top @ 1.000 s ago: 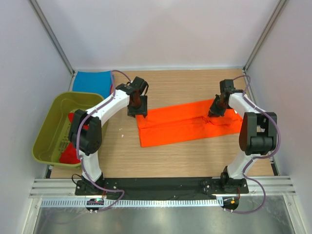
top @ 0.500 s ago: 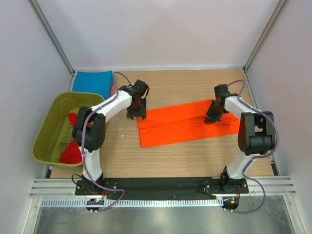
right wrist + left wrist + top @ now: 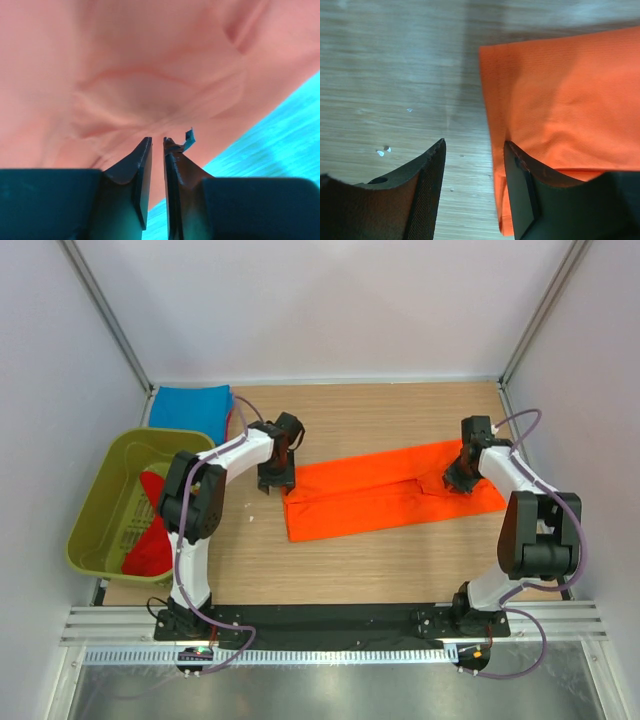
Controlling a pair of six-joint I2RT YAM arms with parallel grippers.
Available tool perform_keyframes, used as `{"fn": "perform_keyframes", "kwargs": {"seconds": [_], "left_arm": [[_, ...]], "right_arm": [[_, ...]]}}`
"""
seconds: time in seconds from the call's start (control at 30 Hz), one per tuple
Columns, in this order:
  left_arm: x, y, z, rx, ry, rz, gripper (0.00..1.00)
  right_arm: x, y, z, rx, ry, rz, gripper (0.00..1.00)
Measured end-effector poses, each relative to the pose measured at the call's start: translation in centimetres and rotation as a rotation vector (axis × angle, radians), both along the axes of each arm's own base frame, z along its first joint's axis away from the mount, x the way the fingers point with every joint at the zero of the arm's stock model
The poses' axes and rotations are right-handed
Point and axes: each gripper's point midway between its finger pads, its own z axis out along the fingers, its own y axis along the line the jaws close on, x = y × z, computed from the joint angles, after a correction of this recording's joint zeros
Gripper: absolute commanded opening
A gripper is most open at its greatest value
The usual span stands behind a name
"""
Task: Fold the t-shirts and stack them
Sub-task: Fold the tshirt
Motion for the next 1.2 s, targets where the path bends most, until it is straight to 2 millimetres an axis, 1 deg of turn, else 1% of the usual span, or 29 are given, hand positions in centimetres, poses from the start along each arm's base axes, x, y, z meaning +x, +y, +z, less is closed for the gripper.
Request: {"fn": "perform_keyframes", "kwargs": {"seconds": [0.07, 0.2, 0.3, 0.4, 0.43, 0.53, 0.6, 0.73, 0.8, 0.83, 0.87, 0.93, 1.0, 1.1, 1.17, 1.2], "left_arm": [[-0.6, 0.6, -0.6, 0.015, 0.018, 0.016, 0.51], [-1.1, 1.1, -0.4, 0.017, 0.014, 0.035, 0.51], [-1.4, 1.3, -0.5, 0.018, 0.018, 0.039, 0.51], [-1.5, 1.3, -0.1, 0.013, 0.011, 0.040, 0.51], [-1.4, 1.2, 0.1, 0.010, 0.006, 0.040, 0.51], [-1.4, 1.1, 1.4, -0.009, -0.017, 0.038, 0.51], [-1.1, 0.8, 2.7, -0.033, -0.041, 0.030, 0.51], [-0.3, -0.9, 5.5, -0.131, -0.090, 0.001, 0.52], [0.0, -2.1, 6.7, -0.191, -0.105, -0.018, 0.52], [0.2, -2.6, 7.1, -0.218, -0.110, -0.025, 0.52], [0.3, -3.2, 7.5, -0.246, -0.112, -0.034, 0.52], [0.3, -4.0, 7.8, -0.285, -0.106, -0.049, 0.52], [0.3, -4.6, 8.0, -0.317, -0.095, -0.065, 0.52], [0.5, -5.2, 7.1, -0.331, -0.073, -0.079, 0.52], [0.5, -5.2, 5.8, -0.318, -0.045, -0.075, 0.52], [0.5, -5.1, 5.1, -0.304, -0.031, -0.071, 0.52]], "right_arm": [[-0.9, -0.6, -1.1, -0.026, 0.030, -0.027, 0.18], [-1.6, -2.2, -2.9, -0.069, 0.049, -0.083, 0.16], [-2.3, -3.2, -3.8, -0.086, 0.063, -0.121, 0.15], [-2.9, -3.4, -4.6, -0.089, 0.071, -0.138, 0.15], [-2.9, -3.4, -4.6, -0.089, 0.067, -0.138, 0.15], [-2.8, -3.4, -4.6, -0.085, 0.063, -0.137, 0.15], [-2.8, -3.2, -4.6, -0.078, 0.063, -0.135, 0.15], [-3.3, -2.5, -4.6, -0.036, 0.080, -0.138, 0.16], [-3.7, -1.9, -4.5, -0.003, 0.097, -0.151, 0.23], [-3.8, -1.5, -4.3, 0.017, 0.101, -0.158, 0.26], [-3.9, -1.3, -4.0, 0.033, 0.100, -0.165, 0.32], [-3.5, -0.8, -3.1, 0.065, 0.077, -0.181, 0.35], [-2.8, -0.6, -1.7, 0.086, 0.035, -0.205, 0.38], [-1.3, -0.6, 0.5, 0.104, -0.034, -0.250, 0.41], [0.0, -0.9, 1.8, 0.113, -0.064, -0.291, 0.42], [0.5, -1.0, 2.2, 0.115, -0.071, -0.301, 0.42]]}}
